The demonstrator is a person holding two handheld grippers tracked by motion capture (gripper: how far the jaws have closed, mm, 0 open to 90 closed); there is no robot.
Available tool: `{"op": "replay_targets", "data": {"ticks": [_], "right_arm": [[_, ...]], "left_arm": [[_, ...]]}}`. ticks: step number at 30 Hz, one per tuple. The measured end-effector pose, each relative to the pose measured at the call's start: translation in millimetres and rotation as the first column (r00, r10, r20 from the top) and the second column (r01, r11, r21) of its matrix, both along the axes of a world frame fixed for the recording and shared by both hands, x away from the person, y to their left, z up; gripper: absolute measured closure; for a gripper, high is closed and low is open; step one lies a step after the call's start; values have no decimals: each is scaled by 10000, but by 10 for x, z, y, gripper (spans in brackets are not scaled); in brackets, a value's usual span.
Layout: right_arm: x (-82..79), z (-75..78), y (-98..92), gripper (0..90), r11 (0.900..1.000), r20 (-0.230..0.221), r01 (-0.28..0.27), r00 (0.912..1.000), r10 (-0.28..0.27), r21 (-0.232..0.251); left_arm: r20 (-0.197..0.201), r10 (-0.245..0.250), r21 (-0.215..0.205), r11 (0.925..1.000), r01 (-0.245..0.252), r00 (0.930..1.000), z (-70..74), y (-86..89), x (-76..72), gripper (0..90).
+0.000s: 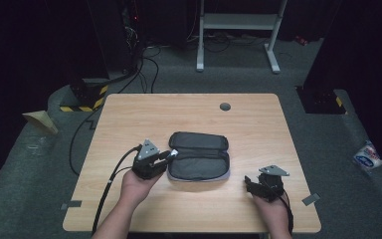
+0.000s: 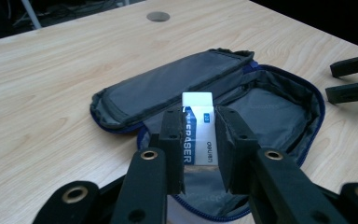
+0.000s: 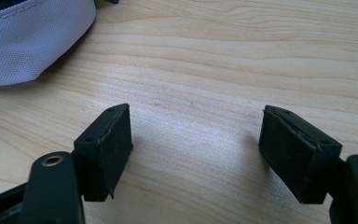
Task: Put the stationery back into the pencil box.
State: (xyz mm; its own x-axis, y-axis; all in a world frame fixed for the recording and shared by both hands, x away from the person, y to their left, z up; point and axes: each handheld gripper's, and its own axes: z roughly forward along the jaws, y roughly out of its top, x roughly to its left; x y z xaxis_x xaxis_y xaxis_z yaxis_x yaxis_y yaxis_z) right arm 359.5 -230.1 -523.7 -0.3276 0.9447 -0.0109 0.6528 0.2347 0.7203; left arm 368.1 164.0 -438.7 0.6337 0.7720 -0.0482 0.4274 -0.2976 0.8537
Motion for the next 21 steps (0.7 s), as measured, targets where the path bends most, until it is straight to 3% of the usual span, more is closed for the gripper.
{"op": "replay_targets", "data": {"ticks": [13,21], "right_arm": [[0,0,0,254,10000,-1,-2,10000,2,2],[0,0,-1,254,10000,-3,-10,10000,10,2]], "left_arm": [[-350,-353,88,9993,357,9988,-119,-203,25,732],[-759,-530,481,9972,568,9957,-262,-304,31,732]]}}
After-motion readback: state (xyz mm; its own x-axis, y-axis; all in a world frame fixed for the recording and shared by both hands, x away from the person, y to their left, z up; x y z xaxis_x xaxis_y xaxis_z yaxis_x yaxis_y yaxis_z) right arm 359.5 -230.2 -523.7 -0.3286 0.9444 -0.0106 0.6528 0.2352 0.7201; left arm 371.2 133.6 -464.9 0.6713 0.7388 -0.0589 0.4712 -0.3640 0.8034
